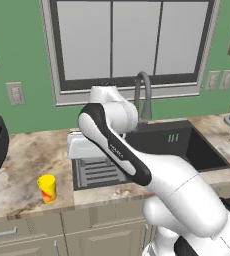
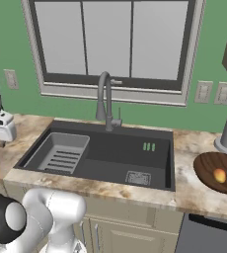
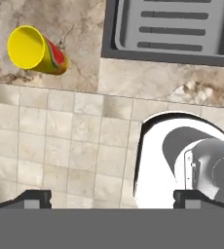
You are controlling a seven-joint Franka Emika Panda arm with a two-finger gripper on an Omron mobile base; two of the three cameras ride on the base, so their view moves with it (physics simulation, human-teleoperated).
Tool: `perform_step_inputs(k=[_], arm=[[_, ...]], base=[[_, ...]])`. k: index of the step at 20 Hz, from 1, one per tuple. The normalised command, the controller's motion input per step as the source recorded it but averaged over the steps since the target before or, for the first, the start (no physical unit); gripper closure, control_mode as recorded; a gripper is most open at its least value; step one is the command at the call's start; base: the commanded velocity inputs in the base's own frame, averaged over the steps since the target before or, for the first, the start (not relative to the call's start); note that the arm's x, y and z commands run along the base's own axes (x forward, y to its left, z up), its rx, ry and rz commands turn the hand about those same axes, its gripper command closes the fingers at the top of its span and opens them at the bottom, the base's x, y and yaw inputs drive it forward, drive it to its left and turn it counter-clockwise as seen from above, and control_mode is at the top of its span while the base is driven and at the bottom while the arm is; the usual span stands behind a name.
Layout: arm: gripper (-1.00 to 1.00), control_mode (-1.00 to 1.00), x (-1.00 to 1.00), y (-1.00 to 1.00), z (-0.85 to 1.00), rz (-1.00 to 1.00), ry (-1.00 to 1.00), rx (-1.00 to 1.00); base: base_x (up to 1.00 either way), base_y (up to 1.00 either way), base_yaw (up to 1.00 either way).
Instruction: Move the cup from next to the sink to the open cabinet. Then, move the bowl with the mango to the fridge to clear the area for faucet cleaning.
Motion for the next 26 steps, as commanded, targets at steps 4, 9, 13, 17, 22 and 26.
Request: perform_step_inputs(k=[4, 9, 13, 17, 22, 26], arm=[[-1.0, -1.0, 0.02, 0.33, -0.55, 0.1, -0.17, 0.0], [-1.0, -1.0, 0.31, 0.27, -0.25, 0.03, -0.09, 0.0], [-1.0, -1.0, 0.46, 0.13, -0.03, 0.0, 0.0, 0.0], [-1.0, -1.0, 0.69, 0.49, 0.0, 0.0, 0.06, 0.01], [-1.0, -1.0, 0.24, 0.64, -0.13, 0.0, 0.01, 0.0], [-1.0, -1.0, 0.0, 0.26, -0.44, 0.0, 0.0, 0.0]], base=[[0.0, 0.0, 0.0], [0.0, 0.0, 0.0], [0.0, 0.0, 0.0], [0.0, 0.0, 0.0], [0.0, 0.0, 0.0], [0.0, 0.0, 0.0]])
